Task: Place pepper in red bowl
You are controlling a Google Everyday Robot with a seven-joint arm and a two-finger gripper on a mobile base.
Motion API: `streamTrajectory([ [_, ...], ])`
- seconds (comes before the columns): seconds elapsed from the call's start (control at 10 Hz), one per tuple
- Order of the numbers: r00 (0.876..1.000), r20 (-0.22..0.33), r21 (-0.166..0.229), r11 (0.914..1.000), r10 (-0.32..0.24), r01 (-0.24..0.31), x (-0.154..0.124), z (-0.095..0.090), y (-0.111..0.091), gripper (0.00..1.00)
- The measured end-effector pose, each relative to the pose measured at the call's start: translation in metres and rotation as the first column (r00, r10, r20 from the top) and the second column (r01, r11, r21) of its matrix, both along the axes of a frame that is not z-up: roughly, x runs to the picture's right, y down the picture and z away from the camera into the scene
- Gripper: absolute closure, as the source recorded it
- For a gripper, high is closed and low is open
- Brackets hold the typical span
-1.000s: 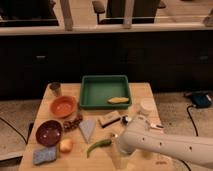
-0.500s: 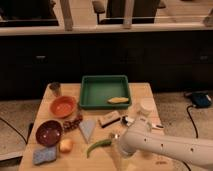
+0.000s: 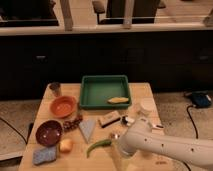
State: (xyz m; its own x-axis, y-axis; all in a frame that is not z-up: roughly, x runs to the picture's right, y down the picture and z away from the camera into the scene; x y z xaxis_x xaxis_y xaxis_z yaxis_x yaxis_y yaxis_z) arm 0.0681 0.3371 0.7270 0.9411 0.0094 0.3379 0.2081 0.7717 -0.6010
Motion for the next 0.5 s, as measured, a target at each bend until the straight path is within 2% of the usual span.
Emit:
streamTrajectory([
  [0.3,1.0,0.005,0.0,1.0,0.005,-0.005,-0.0002,0.0006,0.0012,0.2],
  [0.5,1.0,0.022,0.02,0.9997,-0.014,0.014,-0.005,-0.0008,-0.0077,0.2],
])
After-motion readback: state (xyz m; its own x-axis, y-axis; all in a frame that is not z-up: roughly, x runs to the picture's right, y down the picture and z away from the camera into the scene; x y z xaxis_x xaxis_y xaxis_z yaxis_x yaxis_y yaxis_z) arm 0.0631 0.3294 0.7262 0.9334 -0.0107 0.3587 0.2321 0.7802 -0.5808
